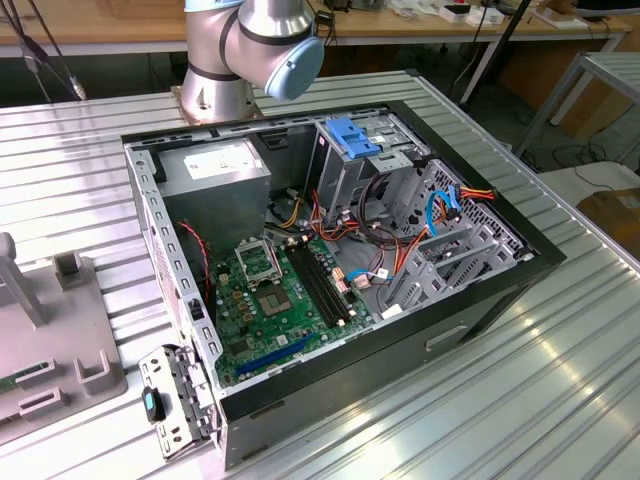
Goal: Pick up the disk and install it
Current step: 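Pick up the disk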
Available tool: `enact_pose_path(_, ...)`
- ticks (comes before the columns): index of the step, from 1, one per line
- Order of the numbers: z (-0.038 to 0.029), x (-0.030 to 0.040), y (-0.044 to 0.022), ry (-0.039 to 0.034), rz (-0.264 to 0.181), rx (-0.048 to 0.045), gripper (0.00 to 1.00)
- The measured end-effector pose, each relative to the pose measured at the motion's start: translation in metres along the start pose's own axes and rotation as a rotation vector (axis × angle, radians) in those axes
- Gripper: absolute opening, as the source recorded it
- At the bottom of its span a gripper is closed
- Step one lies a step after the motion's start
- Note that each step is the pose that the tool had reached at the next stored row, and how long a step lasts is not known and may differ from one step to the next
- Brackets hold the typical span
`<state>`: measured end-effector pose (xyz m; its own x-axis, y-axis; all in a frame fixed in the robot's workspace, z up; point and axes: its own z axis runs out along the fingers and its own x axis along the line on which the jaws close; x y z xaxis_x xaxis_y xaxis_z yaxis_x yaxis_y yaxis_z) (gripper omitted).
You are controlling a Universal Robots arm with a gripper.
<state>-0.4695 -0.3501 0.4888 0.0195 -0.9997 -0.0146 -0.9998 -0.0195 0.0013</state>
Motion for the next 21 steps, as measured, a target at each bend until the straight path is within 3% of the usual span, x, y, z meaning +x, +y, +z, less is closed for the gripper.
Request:
enact_pose_path(3,-0.0137,-0.0002,0.0000,0.0000,0.000,0.0003,0.37)
enact_pose_path(4,-0.0150,-0.0002,0.0000,0.0000,0.000,0.0004,0.37)
enact_pose_path(17,-0.0155,-0.0002,-0.0004,-0.0001,0.000,0.0004,0.37)
enact_pose_path(21,-0.0155,0.0000,-0.0081,0.0000,0.000,0.0004,0.37)
